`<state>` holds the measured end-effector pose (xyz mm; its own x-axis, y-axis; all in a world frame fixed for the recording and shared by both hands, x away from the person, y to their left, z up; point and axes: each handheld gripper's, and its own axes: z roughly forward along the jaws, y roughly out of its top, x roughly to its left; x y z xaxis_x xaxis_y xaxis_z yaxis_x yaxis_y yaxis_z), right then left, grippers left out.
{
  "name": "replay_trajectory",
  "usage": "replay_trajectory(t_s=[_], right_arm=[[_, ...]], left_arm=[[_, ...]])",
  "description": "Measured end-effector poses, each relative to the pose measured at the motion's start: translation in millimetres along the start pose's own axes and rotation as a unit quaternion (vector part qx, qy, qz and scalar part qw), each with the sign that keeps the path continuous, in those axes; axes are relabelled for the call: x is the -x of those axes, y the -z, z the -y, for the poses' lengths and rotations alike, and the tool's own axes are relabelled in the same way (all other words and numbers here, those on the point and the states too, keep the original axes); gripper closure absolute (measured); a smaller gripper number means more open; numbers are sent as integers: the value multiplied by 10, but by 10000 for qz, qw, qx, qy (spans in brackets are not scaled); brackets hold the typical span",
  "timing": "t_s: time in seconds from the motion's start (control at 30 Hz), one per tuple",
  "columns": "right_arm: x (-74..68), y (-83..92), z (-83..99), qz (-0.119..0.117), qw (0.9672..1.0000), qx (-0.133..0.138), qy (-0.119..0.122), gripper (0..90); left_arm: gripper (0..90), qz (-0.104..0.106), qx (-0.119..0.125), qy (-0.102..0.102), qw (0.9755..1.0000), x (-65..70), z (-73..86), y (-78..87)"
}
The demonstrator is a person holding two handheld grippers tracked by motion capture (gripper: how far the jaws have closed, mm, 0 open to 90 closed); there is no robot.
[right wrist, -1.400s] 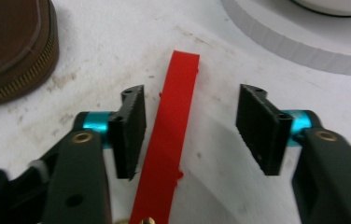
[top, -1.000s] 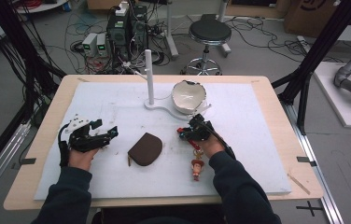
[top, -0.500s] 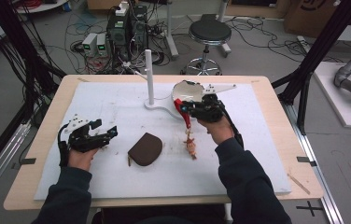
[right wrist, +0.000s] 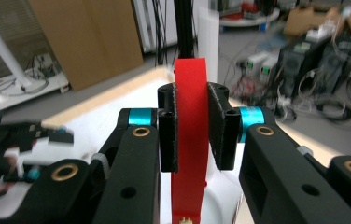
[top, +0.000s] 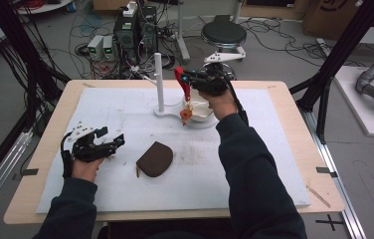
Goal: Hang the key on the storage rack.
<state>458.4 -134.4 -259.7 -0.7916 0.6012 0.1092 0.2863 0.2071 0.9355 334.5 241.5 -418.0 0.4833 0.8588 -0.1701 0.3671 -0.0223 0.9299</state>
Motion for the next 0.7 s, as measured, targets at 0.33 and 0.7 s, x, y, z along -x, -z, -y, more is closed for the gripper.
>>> replay_trajectory(t_s=[0.33,0.7], right_arm=[[-45,-252,-405,-52,9987,442,244,762],[-216,-561,-638,253,9961,686,489,762]], left_arm=[[230,-19,-8,7,10000,-26,0,17],[230,-10,41,46,10000,-38,0,32]])
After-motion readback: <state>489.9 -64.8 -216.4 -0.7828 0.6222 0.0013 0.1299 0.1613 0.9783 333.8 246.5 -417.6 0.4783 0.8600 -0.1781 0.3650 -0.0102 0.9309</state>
